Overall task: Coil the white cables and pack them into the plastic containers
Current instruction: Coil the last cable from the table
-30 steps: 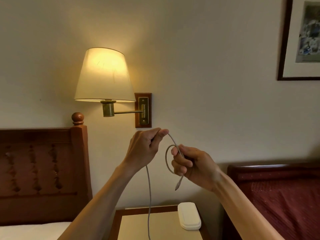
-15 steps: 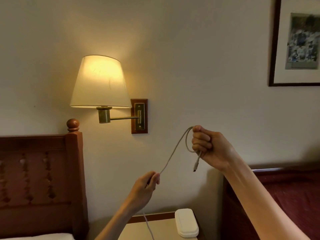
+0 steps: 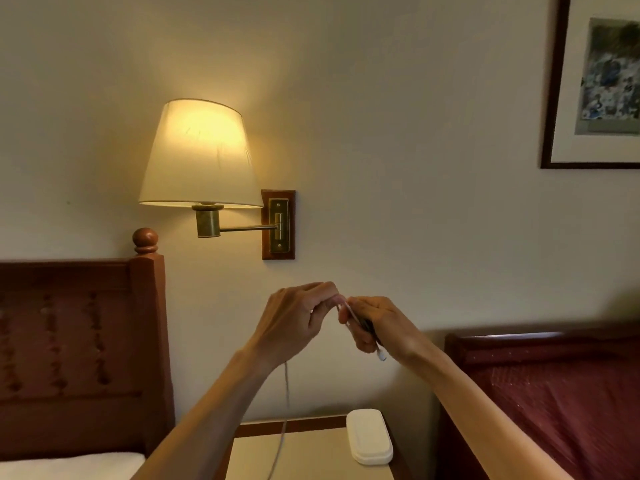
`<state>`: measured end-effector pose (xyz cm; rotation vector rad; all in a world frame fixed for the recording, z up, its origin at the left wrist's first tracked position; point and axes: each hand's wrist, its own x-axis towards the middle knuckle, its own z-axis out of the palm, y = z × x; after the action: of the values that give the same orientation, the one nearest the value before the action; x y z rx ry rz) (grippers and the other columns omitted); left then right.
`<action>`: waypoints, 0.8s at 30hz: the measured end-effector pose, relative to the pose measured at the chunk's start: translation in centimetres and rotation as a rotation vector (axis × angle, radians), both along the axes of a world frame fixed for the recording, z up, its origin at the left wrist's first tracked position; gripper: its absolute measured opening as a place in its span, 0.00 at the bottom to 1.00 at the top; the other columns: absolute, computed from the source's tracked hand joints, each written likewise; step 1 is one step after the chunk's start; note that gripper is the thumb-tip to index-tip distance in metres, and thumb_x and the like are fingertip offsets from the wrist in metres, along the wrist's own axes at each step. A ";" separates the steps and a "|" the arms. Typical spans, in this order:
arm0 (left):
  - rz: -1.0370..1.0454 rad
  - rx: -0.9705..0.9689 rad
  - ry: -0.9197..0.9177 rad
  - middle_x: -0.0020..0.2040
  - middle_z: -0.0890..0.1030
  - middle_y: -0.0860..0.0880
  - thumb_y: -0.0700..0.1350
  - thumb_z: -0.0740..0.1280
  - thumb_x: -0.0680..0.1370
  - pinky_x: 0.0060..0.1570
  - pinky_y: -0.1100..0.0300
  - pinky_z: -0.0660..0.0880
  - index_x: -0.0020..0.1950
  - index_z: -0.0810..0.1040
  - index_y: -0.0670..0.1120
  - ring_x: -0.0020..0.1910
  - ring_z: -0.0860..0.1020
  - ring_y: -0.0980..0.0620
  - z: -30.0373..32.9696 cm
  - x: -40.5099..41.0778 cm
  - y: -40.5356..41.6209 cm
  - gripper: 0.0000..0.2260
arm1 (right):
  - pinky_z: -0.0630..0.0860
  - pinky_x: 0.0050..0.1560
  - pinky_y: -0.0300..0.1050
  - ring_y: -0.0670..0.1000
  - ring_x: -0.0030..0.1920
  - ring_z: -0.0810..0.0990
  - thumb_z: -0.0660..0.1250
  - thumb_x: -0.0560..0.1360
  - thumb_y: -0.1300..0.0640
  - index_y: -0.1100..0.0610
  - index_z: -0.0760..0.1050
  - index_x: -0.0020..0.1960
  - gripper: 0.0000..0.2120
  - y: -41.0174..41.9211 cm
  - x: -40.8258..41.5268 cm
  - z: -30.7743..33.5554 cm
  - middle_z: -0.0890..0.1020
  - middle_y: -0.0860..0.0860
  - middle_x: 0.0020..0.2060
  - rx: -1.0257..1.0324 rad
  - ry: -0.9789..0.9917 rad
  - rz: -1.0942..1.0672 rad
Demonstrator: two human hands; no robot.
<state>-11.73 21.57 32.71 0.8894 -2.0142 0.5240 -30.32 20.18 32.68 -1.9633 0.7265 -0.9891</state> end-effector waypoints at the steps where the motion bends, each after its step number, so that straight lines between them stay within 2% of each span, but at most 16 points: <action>1: -0.010 -0.019 0.018 0.37 0.78 0.57 0.54 0.56 0.82 0.35 0.73 0.68 0.47 0.77 0.50 0.34 0.75 0.58 0.0 0.1 -0.1 0.14 | 0.71 0.32 0.40 0.49 0.27 0.69 0.49 0.85 0.55 0.60 0.74 0.42 0.20 0.2 0.0 -0.1 0.71 0.50 0.25 0.082 -0.043 0.053; 4: -0.059 -0.028 0.074 0.38 0.78 0.57 0.54 0.56 0.83 0.36 0.70 0.71 0.47 0.77 0.49 0.36 0.76 0.59 -0.1 0.1 0.0 0.14 | 0.73 0.36 0.43 0.52 0.30 0.72 0.50 0.84 0.56 0.60 0.73 0.40 0.19 1.1 -0.3 0.3 0.72 0.54 0.28 0.312 -0.189 0.256; 6: -0.087 -0.011 0.112 0.37 0.76 0.59 0.54 0.57 0.83 0.35 0.68 0.71 0.46 0.76 0.50 0.35 0.75 0.59 -0.1 0.1 0.1 0.12 | 0.74 0.39 0.45 0.53 0.32 0.73 0.50 0.84 0.56 0.59 0.72 0.39 0.19 1.4 -0.2 0.5 0.73 0.55 0.30 0.391 -0.292 0.347; 8: -0.112 0.025 0.172 0.35 0.74 0.59 0.53 0.57 0.83 0.34 0.68 0.69 0.45 0.74 0.52 0.33 0.74 0.57 -0.1 0.3 -0.1 0.11 | 0.69 0.33 0.41 0.49 0.29 0.68 0.52 0.83 0.55 0.58 0.72 0.39 0.18 1.4 0.0 0.5 0.69 0.51 0.28 0.451 -0.394 0.384; 11: -0.130 0.123 0.256 0.32 0.73 0.57 0.52 0.57 0.83 0.32 0.68 0.67 0.42 0.72 0.50 0.31 0.73 0.55 -0.3 0.9 -0.2 0.12 | 0.56 0.27 0.38 0.45 0.26 0.55 0.54 0.81 0.54 0.56 0.72 0.38 0.15 1.6 0.1 0.8 0.60 0.46 0.25 0.575 -0.575 0.421; 16: -0.129 0.279 0.321 0.31 0.71 0.56 0.45 0.58 0.82 0.33 0.68 0.66 0.39 0.71 0.51 0.30 0.71 0.57 -3.5 4.2 0.1 0.12 | 0.56 0.23 0.37 0.45 0.26 0.51 0.53 0.81 0.56 0.56 0.71 0.37 0.16 1.9 -0.8 1.6 0.56 0.45 0.25 0.721 -0.784 0.449; 19: 0.003 0.378 0.446 0.32 0.74 0.51 0.48 0.59 0.82 0.33 0.57 0.68 0.39 0.74 0.52 0.31 0.71 0.51 -7.0 6.8 -0.2 0.12 | 0.55 0.24 0.36 0.44 0.25 0.52 0.55 0.80 0.58 0.56 0.72 0.36 0.15 1.8 -1.5 2.2 0.55 0.45 0.27 0.722 -0.834 0.427; 21: 0.164 0.490 0.345 0.31 0.76 0.51 0.50 0.60 0.82 0.33 0.54 0.71 0.39 0.75 0.52 0.30 0.74 0.52 -8.1 6.5 0.5 0.12 | 0.60 0.26 0.35 0.44 0.23 0.58 0.54 0.81 0.57 0.56 0.71 0.38 0.15 1.5 -1.1 2.1 0.60 0.46 0.25 0.664 -0.766 0.393; 23: 0.248 0.660 -0.036 0.32 0.76 0.55 0.53 0.60 0.82 0.37 0.60 0.74 0.39 0.76 0.52 0.31 0.75 0.56 -7.7 4.5 2.4 0.13 | 0.71 0.31 0.38 0.47 0.27 0.71 0.51 0.83 0.56 0.58 0.71 0.41 0.16 1.1 -0.2 1.1 0.71 0.50 0.27 0.507 -0.587 0.288; 24: 0.193 0.691 -0.197 0.32 0.77 0.56 0.53 0.60 0.82 0.39 0.60 0.75 0.40 0.77 0.50 0.32 0.75 0.57 -7.0 3.3 3.5 0.14 | 0.76 0.35 0.41 0.51 0.31 0.77 0.51 0.84 0.56 0.59 0.72 0.43 0.17 1.0 0.5 0.4 0.76 0.54 0.30 0.391 -0.469 0.210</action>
<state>-8.47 25.05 25.67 1.5013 -2.3431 -0.0069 -29.83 21.18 33.06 -1.3679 0.3999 -1.0361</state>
